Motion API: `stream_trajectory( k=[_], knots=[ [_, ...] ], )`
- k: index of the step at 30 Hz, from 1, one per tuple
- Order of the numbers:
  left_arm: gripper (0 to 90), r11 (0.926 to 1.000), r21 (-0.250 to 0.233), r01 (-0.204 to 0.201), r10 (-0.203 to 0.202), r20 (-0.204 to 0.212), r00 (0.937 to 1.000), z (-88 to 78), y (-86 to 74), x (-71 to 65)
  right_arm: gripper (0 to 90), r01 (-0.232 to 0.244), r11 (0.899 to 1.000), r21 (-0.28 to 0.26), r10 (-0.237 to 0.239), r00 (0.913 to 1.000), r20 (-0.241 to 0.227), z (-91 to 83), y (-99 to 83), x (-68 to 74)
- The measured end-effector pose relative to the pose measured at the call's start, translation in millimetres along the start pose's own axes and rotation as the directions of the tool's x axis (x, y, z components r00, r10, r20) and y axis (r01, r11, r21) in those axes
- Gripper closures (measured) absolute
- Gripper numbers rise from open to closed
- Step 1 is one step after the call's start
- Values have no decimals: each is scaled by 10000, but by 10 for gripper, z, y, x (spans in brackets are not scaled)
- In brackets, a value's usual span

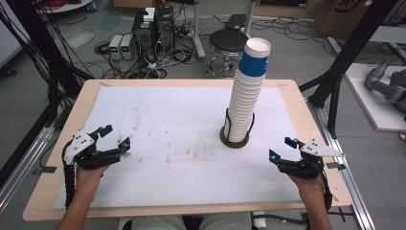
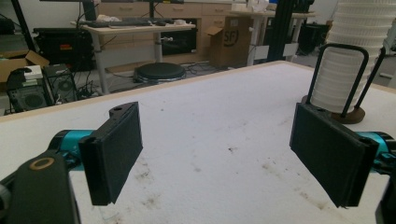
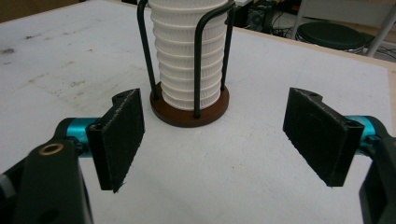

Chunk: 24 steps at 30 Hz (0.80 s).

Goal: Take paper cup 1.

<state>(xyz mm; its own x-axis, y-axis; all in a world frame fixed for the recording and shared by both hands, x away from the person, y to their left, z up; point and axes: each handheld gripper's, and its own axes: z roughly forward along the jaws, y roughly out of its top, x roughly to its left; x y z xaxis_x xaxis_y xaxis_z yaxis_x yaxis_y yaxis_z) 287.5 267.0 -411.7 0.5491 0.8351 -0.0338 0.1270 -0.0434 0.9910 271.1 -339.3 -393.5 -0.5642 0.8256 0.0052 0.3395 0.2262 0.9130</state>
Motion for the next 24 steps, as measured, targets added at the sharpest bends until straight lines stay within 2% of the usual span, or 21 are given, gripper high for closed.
stream_trajectory(
  k=[8, 10, 13, 16, 20, 24],
  knots=[
    [169, 9999, 94, -75, 76, -32, 10000, 17, -4, -23, 211, -142, 9999, -82, 142, 9999, -12, -8, -13, -15],
    [170, 10000, 49, 27, -27, 1, 10000, 24, 3, -26, 211, -122, 9999, -90, 122, 9999, -36, -6, -13, -17],
    [170, 9999, -11, 160, -159, 135, 9998, 37, 20, -42, 211, -178, 9998, -72, 178, 9998, -74, -16, -35, -27],
    [170, 9999, -17, 104, -103, 333, 9994, 55, 51, -74, 211, -170, 9998, -59, 170, 9998, -55, -28, -38, -25],
    [169, 10000, -63, 13, -9, 689, 9976, 101, 140, -116, 211, -46, 10000, -8, 46, 10000, -76, -25, -20, -3],
    [168, 9997, -175, 148, -130, 984, 9951, 150, 236, -147, 211, -14, 10000, 13, 14, 9999, -120, -39, -11, 18]
  ],
)
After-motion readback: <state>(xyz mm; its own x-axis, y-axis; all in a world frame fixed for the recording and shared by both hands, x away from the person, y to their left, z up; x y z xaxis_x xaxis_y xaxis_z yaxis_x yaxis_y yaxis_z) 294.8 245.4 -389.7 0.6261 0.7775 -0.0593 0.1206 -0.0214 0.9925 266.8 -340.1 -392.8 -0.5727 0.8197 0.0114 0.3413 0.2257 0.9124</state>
